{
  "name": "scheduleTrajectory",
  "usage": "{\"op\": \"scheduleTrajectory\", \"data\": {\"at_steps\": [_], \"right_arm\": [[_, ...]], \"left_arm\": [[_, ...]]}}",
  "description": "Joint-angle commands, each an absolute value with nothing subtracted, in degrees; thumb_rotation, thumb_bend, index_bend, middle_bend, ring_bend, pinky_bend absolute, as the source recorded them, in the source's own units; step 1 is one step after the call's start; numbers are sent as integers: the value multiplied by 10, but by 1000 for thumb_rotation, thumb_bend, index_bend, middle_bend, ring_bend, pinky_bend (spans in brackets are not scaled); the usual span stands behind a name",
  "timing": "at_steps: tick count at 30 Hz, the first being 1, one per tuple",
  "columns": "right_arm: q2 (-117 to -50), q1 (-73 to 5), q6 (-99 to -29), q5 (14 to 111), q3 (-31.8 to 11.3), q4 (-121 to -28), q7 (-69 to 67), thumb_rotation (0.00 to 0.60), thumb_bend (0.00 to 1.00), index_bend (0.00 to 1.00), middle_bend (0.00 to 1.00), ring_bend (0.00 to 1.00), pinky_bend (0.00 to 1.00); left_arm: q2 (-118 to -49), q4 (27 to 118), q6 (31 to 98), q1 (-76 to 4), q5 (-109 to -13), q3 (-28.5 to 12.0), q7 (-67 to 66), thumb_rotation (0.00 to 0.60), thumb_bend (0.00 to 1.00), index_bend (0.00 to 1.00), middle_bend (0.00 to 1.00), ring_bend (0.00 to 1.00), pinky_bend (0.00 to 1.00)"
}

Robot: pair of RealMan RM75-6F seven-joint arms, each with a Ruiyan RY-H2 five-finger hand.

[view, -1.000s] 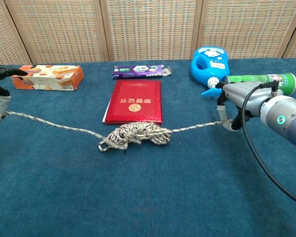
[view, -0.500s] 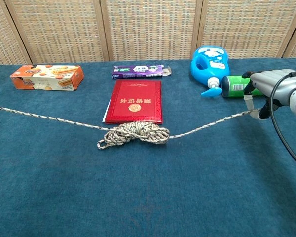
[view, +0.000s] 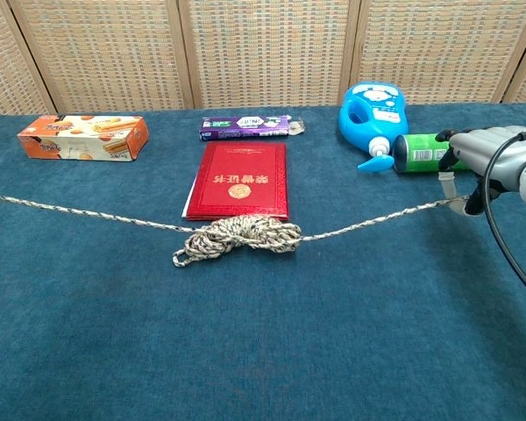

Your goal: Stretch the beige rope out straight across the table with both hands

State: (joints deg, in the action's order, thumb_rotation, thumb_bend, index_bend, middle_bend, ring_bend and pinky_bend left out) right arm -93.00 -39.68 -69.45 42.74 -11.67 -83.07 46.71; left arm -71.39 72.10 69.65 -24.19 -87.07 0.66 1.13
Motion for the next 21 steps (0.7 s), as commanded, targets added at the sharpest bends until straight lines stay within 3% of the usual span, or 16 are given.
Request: {"op": "scheduleTrajectory", "data": {"at_steps": [1, 2, 3, 4, 5, 7, 8, 12, 21], "right_arm": [[-931, -396, -694, 430, -118, -833, 462, 600, 525, 602, 0, 0, 0], [-931, -394, -693, 436, -118, -835, 454, 600, 500, 513, 0, 0, 0], [-928, -392, -693, 447, -118, -840, 439, 600, 451, 426, 0, 0, 0], [-927, -390, -693, 457, -119, -843, 428, 600, 336, 269, 0, 0, 0], [-925, -388, -694, 466, -118, -844, 419, 600, 191, 134, 0, 0, 0], [-919, -382, -701, 494, -118, -851, 392, 600, 35, 20, 0, 0, 0], [-916, -379, -703, 505, -116, -853, 382, 600, 5, 1, 0, 0, 0], [-888, -357, -723, 600, -100, -860, 295, 600, 0, 0, 0, 0, 0], [-829, -295, -809, 766, -54, -859, 143, 600, 0, 0, 0, 0, 0]], "left_arm": [[-714, 723, 694, -243, -872, 6, 12, 600, 333, 592, 0, 0, 0], [-713, 727, 693, -243, -873, 7, 17, 600, 228, 366, 0, 0, 0], [-710, 736, 694, -242, -875, 7, 31, 600, 146, 221, 0, 0, 0], [-707, 741, 695, -241, -876, 7, 39, 600, 56, 61, 0, 0, 0], [-704, 746, 696, -241, -876, 7, 43, 600, 13, 2, 0, 0, 0], [-694, 763, 701, -236, -872, 5, 51, 600, 0, 0, 0, 0, 0], [-690, 772, 703, -234, -871, 5, 52, 600, 0, 0, 0, 0, 0], [-651, 846, 710, -222, -844, -7, 53, 600, 0, 0, 0, 0, 0], [-628, 955, 806, -170, -837, -23, 28, 600, 0, 0, 0, 0, 0]]}}
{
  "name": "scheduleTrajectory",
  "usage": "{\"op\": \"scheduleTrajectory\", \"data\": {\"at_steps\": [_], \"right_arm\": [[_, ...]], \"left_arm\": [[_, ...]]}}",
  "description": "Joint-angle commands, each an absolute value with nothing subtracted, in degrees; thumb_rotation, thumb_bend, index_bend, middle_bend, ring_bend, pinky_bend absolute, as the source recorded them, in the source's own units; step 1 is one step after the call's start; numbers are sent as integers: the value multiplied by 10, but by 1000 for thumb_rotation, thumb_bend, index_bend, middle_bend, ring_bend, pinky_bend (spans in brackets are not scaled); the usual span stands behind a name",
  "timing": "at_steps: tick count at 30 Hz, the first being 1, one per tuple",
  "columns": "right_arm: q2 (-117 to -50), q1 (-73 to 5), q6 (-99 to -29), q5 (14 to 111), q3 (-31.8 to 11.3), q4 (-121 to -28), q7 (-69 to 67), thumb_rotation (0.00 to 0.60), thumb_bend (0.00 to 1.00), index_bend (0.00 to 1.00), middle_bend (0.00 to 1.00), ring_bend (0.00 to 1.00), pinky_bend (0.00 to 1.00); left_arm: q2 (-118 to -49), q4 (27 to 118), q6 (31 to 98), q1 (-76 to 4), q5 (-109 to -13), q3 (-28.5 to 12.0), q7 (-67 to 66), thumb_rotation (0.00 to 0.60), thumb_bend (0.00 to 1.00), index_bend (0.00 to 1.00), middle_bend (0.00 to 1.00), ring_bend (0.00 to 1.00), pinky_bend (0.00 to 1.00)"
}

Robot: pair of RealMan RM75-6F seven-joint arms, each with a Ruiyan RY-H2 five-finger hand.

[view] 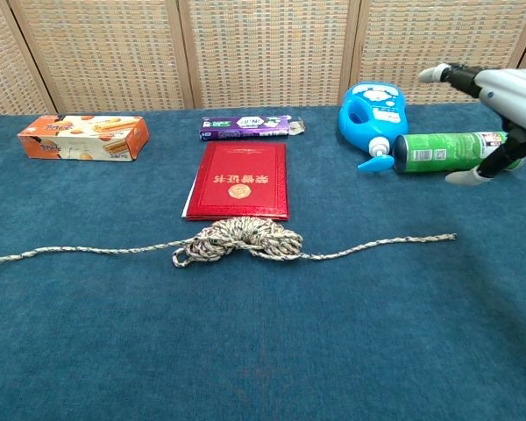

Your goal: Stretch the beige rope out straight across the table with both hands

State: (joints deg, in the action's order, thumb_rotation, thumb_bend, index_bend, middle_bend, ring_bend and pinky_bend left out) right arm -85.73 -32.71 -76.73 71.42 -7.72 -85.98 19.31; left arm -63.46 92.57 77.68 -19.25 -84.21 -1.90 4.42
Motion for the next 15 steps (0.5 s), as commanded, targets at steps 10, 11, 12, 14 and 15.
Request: {"op": "scheduleTrajectory", "data": {"at_steps": [10, 11, 12, 14, 15], "right_arm": [[-772, -210, -888, 860, 5, -852, 64, 600, 0, 0, 0, 0, 0], [-770, -204, -899, 872, 9, -846, 64, 600, 0, 0, 0, 0, 0], [-769, -197, -908, 883, 12, -839, 63, 600, 0, 0, 0, 0, 0], [-770, -191, -917, 892, 13, -832, 58, 600, 0, 0, 0, 0, 0], [-771, -188, -920, 896, 14, -828, 55, 600, 0, 0, 0, 0, 0]], "left_arm": [[-675, 980, 888, -96, -851, 4, -26, 600, 0, 0, 0, 0, 0], [-678, 981, 892, -92, -855, 6, -26, 600, 0, 0, 0, 0, 0], [-681, 980, 898, -87, -860, 9, -24, 600, 0, 0, 0, 0, 0], [-684, 976, 903, -82, -865, 10, -23, 600, 0, 0, 0, 0, 0], [-686, 974, 904, -80, -867, 11, -23, 600, 0, 0, 0, 0, 0]]}}
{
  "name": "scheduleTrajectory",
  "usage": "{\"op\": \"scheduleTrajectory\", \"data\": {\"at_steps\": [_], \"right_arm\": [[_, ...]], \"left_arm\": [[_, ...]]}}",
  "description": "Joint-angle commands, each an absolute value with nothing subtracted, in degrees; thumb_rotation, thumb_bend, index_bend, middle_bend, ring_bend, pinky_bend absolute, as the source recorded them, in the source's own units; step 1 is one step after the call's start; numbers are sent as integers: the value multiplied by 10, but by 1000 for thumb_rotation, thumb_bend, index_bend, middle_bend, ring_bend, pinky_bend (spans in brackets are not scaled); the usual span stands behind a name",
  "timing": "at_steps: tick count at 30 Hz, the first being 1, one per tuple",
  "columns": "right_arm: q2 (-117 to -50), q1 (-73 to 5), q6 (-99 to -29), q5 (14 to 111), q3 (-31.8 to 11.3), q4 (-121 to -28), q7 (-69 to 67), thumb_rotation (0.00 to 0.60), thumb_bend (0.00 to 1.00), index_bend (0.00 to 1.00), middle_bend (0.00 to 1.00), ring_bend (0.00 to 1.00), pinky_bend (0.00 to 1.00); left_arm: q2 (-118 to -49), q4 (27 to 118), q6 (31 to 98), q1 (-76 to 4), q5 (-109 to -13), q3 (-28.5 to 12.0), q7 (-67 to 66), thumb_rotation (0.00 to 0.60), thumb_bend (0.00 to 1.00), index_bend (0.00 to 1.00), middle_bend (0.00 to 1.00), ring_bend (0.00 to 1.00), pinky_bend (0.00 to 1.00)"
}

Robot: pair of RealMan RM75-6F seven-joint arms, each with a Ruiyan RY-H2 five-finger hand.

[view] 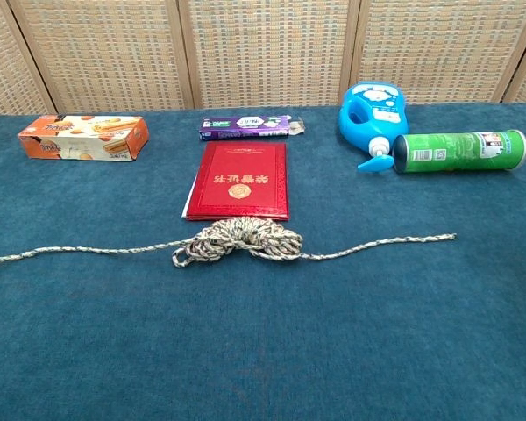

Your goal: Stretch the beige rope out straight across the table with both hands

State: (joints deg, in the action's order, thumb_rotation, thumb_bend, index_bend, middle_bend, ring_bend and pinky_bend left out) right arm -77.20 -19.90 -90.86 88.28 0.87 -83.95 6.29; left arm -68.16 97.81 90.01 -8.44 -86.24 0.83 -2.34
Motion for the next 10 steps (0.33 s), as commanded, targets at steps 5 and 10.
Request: {"op": "scheduleTrajectory", "data": {"at_steps": [5, 10], "right_arm": [[-777, -175, -932, 916, 16, -807, 61, 600, 0, 0, 0, 0, 0], [-778, -167, -925, 916, 13, -808, 49, 600, 0, 0, 0, 0, 0]], "left_arm": [[-692, 968, 906, -73, -877, 13, -28, 600, 0, 0, 0, 0, 0], [-695, 967, 903, -71, -883, 12, -34, 600, 0, 0, 0, 0, 0]]}}
